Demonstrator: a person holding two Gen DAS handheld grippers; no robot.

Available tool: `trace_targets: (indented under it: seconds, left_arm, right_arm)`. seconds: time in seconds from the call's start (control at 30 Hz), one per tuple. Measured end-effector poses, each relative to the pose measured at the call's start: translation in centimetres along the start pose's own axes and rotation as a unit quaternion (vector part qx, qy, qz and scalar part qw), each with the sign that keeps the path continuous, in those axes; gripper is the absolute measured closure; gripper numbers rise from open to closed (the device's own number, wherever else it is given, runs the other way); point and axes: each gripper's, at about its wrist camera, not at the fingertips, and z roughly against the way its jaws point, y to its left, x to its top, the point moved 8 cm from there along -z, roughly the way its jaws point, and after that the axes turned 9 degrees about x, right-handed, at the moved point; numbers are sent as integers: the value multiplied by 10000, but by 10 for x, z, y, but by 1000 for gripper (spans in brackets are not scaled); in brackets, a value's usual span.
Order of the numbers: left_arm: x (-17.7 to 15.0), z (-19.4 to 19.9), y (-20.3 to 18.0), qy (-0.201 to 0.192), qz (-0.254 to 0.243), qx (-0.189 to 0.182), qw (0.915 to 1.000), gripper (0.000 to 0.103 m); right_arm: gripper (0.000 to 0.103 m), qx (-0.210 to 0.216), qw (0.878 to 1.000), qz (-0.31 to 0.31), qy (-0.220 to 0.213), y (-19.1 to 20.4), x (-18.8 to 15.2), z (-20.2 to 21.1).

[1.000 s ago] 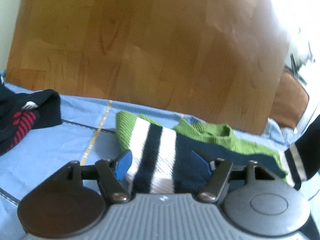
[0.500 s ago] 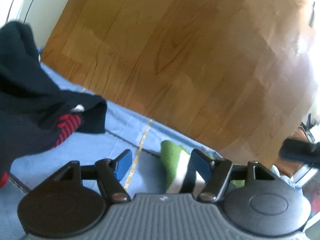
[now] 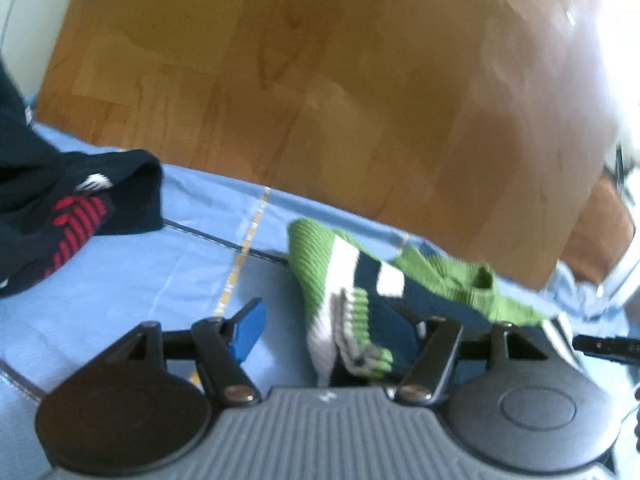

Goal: Fold small clothes
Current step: 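Grasp the sweater hem with the right gripper and fold toward the collar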

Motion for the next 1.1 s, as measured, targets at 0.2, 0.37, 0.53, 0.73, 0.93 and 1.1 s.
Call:
trace_targets:
  seconds: [0.2,0.37,0.53,0.73,0.93,1.1]
  left_arm:
    - [-15,-12,-22,82,-800,199,9966,63]
    - [-16,-13,-19,174,-711,169,9972,53]
    - [-16,-9,-15,148,-727,304,9968,39]
    - [-13,13,-17,-177,-1289,832,9880,25]
    - [-29,37,-16,48,-1222,643,9904,19]
    - [-52,39,-9,283,-950,580,9934,53]
  right_arm:
    - [89,315,9965,-271,-731,-13,11,5]
    - [91,-235,9967,-231,-741,-30,-3,-22]
    - [77,-371,9936,53,-1067,-16,-5,18]
    - [77,274,9909,568,-1189,27,-28,64]
    - [77,819,9899,684,-930,54,-80,63]
    - [72,873,9919,-327,-867,21,-87,50]
